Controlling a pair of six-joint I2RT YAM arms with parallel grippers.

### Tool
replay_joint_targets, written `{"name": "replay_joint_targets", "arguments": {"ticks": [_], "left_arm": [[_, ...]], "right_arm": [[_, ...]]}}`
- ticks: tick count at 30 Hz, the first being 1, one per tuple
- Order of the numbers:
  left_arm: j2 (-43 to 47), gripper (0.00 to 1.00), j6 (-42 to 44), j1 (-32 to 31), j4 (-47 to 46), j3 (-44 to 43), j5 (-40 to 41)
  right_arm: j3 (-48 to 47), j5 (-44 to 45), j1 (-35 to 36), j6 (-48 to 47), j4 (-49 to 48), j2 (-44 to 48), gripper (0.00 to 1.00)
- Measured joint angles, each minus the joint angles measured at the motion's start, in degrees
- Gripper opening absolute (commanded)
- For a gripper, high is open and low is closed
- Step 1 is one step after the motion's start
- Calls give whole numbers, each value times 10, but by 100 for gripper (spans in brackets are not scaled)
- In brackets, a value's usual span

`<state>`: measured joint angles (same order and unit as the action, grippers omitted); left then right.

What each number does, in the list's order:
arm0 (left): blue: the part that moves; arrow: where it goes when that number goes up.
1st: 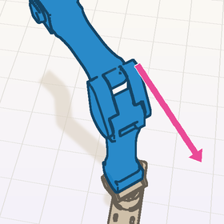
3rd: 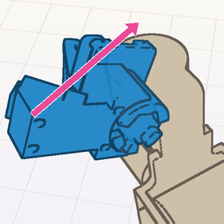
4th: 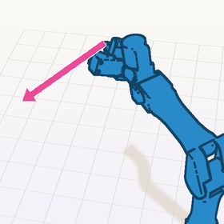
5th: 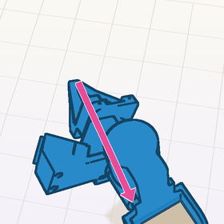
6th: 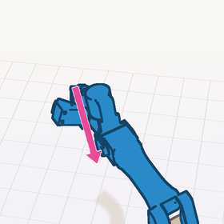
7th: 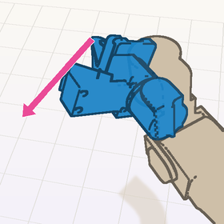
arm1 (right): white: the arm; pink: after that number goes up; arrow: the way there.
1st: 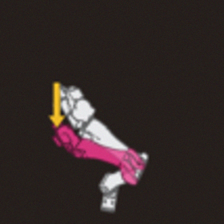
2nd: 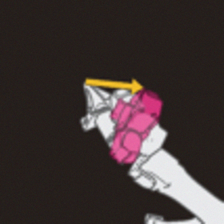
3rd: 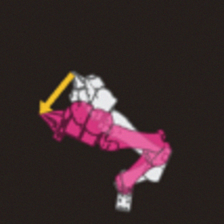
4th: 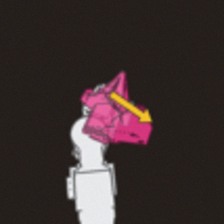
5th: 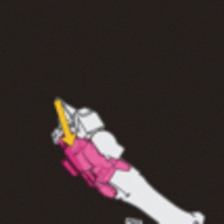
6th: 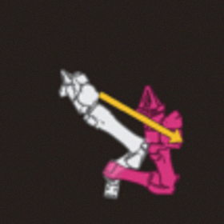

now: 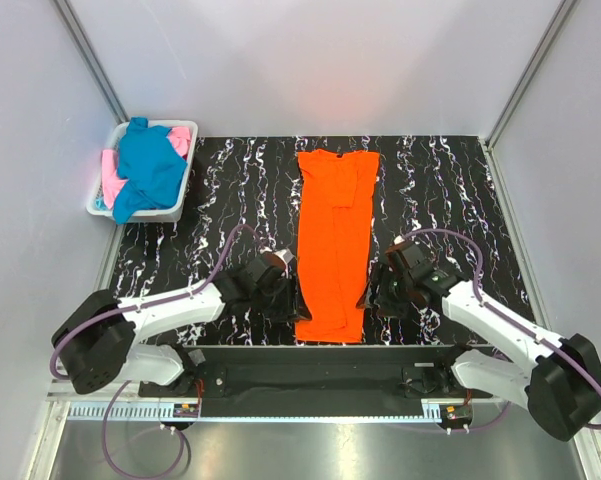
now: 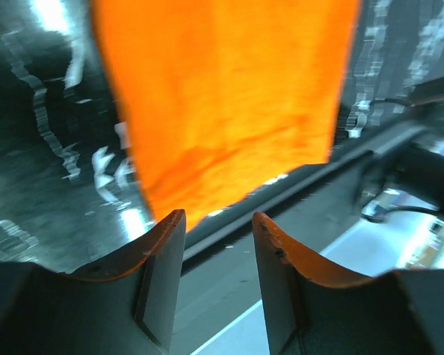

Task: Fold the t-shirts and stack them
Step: Fold the tshirt

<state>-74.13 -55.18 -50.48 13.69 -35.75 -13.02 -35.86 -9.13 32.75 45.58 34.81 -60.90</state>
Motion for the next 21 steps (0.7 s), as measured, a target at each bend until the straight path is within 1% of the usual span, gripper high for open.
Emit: {"name": "replay_joint_targets", "arguments": {"ticks": [4, 10, 19, 21], "left_arm": [[-6, 46, -12, 13, -34, 18, -22], [-26, 46, -22, 25, -31, 40, -25], [-69, 44, -40, 26, -91, 54, -73], [-71, 43, -44, 27, -96, 54, -78]], "right_arm": [[28, -1, 21, 26, -25, -7, 64], [65, -6, 48, 62, -59, -26, 64], [70, -16, 71, 90, -112, -62, 64], [70, -19, 75, 94, -121, -69, 62]]}}
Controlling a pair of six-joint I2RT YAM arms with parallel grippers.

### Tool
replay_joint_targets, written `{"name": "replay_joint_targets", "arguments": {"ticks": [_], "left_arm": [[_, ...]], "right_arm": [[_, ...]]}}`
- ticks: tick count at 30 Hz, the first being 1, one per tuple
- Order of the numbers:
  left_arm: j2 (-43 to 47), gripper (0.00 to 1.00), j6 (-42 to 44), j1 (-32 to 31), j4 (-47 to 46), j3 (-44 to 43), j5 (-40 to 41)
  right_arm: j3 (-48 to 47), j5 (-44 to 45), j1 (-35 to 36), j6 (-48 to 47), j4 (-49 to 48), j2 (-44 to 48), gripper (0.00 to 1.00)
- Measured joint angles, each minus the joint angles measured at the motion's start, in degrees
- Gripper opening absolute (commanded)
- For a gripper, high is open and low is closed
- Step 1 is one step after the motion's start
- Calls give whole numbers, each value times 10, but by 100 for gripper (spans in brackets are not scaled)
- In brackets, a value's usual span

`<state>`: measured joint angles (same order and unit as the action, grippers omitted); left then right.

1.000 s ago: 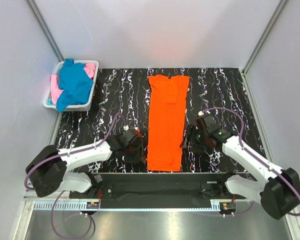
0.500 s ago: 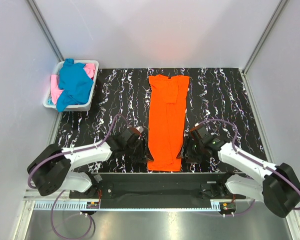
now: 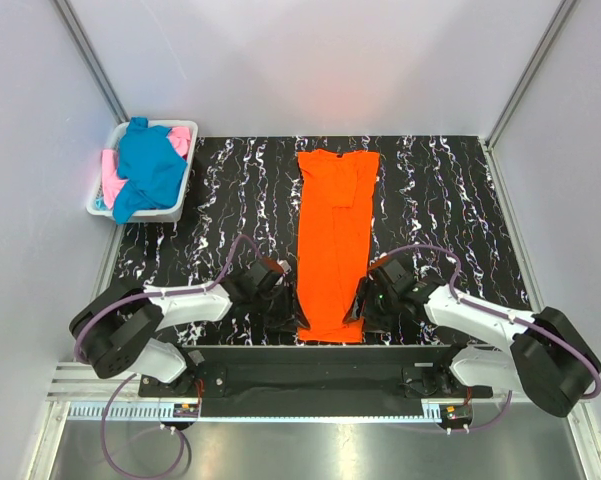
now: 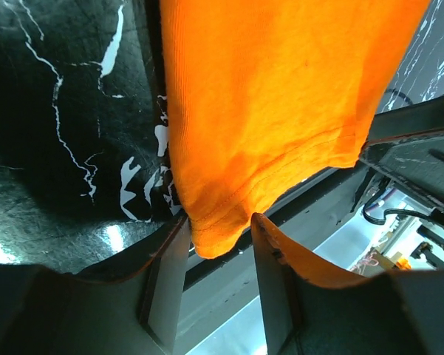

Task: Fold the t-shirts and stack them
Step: Fold the tshirt

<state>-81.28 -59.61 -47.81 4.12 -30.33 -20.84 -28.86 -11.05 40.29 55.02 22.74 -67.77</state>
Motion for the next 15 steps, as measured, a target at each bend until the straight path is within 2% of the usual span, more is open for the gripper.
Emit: {"name": "replay_joint_targets", "arguments": {"ticks": [2, 3, 5, 6, 12, 13, 14, 15], "left_arm": [[-2, 41, -2, 2, 0, 0, -1], [-2, 40, -3, 2, 1, 0, -2], [-2, 33, -4, 3, 2, 1, -2], [-2, 31, -4, 4, 4, 1, -1], [-2, 11, -3, 5, 16, 1, 1], [-2, 8, -3, 5, 18, 1, 1], [-2, 0, -2, 5, 20, 1, 1], [-2, 0, -3, 5, 21, 1, 1]], "right_arm": [[0, -1, 5, 5, -7, -5, 58], [0, -2, 7, 9, -10, -7, 53], [2, -2, 11, 15, -12, -8, 47], [3, -2, 12, 18, -14, -8, 39], [8, 0, 26, 37, -15, -8, 11], [8, 0, 28, 39, -15, -8, 2], [8, 0, 30, 41, -15, -9, 0], [8, 0, 32, 43, -15, -10, 0]]}}
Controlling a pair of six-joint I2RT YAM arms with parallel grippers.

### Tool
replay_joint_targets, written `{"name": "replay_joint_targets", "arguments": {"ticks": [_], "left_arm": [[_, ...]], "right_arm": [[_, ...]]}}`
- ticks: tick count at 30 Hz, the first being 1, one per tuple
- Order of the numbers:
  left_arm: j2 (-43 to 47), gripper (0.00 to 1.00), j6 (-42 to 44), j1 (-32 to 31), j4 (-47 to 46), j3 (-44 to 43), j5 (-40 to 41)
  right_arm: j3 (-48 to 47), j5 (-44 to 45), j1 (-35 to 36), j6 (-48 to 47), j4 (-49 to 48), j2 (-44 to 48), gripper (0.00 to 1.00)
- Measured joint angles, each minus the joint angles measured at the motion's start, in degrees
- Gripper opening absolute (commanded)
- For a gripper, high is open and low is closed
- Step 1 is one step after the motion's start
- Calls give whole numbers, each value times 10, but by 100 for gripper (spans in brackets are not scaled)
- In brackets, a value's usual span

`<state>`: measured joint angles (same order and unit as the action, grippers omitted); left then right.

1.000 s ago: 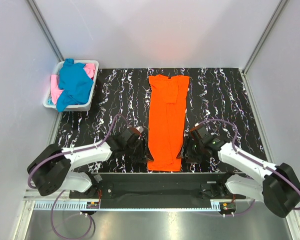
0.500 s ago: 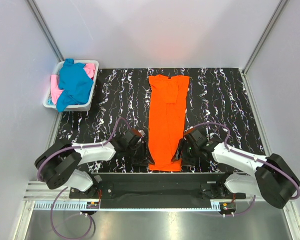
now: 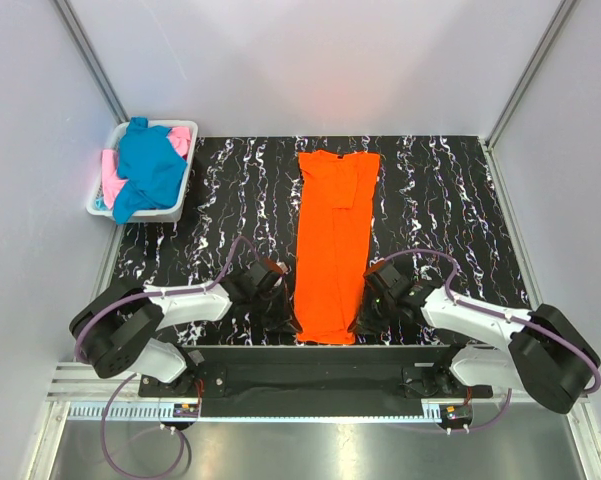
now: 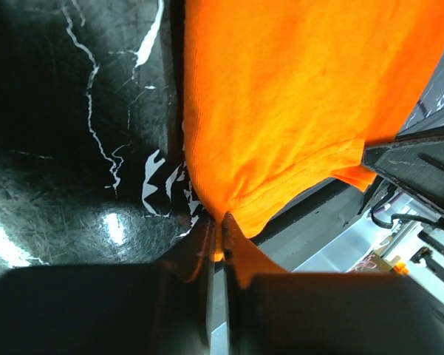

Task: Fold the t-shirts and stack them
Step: Fold the tshirt

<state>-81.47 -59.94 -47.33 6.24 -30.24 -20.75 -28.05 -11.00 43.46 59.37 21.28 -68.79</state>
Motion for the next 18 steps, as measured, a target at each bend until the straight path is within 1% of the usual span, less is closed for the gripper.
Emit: {"name": "replay_joint_targets", "arguments": {"ticks": [8, 12, 18], "left_arm": [[5, 0, 3, 0, 14, 0, 3], [33, 0, 12, 0, 45, -8, 14], [73, 0, 31, 0, 87, -43, 37]], "right_arm": [[-9, 18, 9, 3, 32, 0, 0], [-23, 30, 11, 2, 63, 21, 0], [-45, 50, 12, 2, 105, 51, 0]]}}
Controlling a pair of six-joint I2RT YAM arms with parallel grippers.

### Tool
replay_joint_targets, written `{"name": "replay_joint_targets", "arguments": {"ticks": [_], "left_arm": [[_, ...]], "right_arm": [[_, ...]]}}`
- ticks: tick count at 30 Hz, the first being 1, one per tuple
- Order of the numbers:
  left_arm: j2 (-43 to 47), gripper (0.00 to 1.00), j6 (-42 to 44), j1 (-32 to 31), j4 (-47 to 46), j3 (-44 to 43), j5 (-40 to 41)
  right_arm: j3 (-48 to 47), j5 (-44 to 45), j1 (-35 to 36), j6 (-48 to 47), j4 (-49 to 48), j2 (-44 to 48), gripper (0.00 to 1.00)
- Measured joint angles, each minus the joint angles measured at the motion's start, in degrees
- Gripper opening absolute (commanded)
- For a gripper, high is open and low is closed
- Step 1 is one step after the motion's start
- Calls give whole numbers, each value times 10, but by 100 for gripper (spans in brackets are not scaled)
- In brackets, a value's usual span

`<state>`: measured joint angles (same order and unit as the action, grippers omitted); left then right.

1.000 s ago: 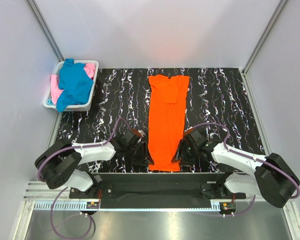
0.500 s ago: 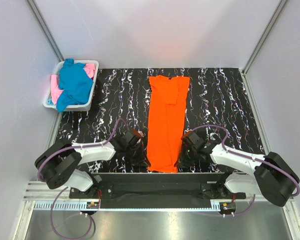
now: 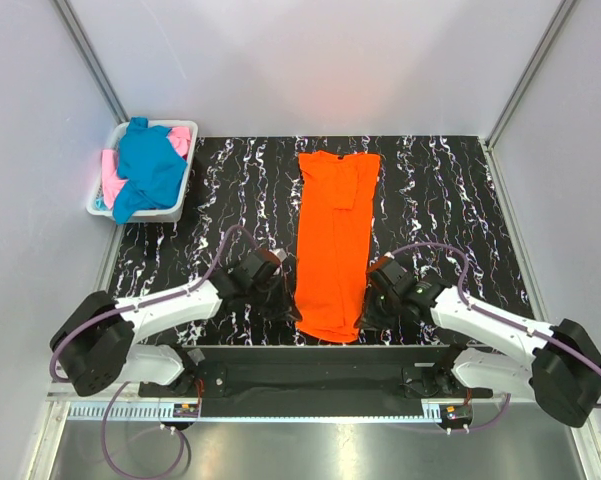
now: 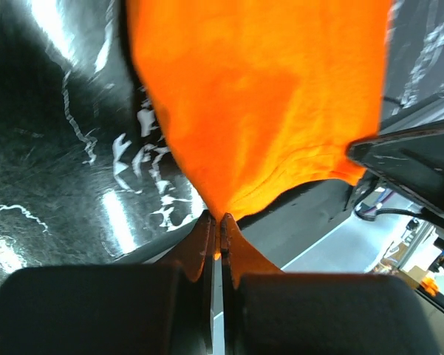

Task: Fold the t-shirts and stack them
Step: Fold the tshirt

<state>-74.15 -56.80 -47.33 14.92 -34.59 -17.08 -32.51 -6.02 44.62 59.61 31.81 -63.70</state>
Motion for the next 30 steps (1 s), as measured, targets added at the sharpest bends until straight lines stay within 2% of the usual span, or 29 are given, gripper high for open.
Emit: {"name": "replay_joint_targets", "arguments": {"ticks": [8, 13, 19, 24, 30], "left_arm": [[6, 0, 27, 0, 45, -64, 31], [-21, 0, 46, 3, 80, -122, 62], [-78, 0, 68, 26, 108, -187, 99], [-142, 0, 90, 57, 136, -251, 125], [-244, 0, 125, 108, 154, -372, 140]], "right_arm": [[-42, 44, 0, -6, 55, 12, 0], [-85, 85, 0, -24, 80, 9, 0], [-168, 137, -7, -70, 91, -57, 0], [-231, 155, -68, -125, 80, -127, 0], [-289, 154, -163, -190, 46, -207, 0]]}}
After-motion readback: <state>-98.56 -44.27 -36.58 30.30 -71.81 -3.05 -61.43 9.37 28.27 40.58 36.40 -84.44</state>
